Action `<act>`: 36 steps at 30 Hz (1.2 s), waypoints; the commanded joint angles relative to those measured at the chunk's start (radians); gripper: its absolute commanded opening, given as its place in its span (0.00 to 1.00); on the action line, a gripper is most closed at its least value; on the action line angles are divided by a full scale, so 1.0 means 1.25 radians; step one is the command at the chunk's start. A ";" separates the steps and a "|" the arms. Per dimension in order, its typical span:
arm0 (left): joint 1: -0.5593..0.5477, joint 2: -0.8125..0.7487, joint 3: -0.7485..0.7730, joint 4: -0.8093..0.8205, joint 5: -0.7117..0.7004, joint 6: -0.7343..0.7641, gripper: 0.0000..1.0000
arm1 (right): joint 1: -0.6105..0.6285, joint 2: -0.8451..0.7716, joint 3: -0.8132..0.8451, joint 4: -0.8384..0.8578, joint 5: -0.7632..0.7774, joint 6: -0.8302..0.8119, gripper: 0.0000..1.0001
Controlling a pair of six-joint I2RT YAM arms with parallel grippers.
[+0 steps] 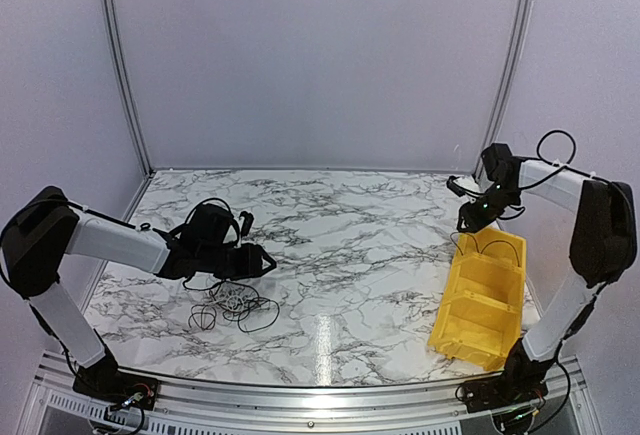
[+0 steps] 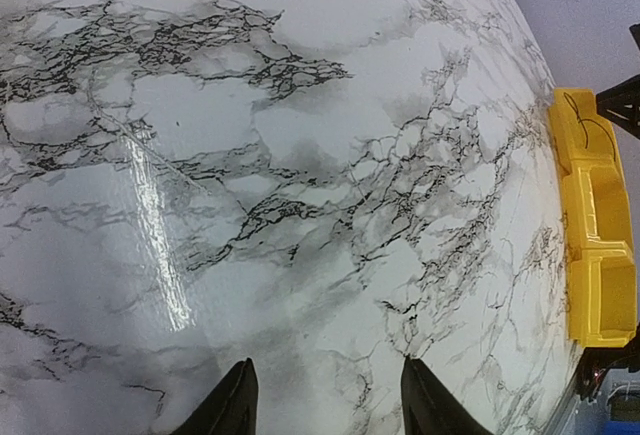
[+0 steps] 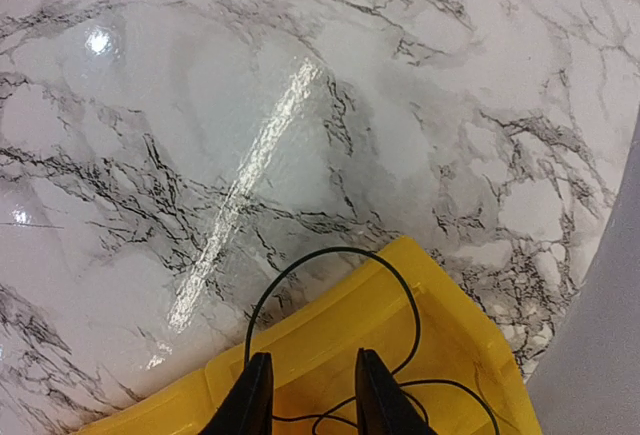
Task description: Untangle the cables
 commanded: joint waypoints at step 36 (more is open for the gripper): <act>-0.009 0.042 0.000 -0.017 -0.010 -0.016 0.52 | 0.012 0.020 0.008 -0.017 -0.055 0.017 0.31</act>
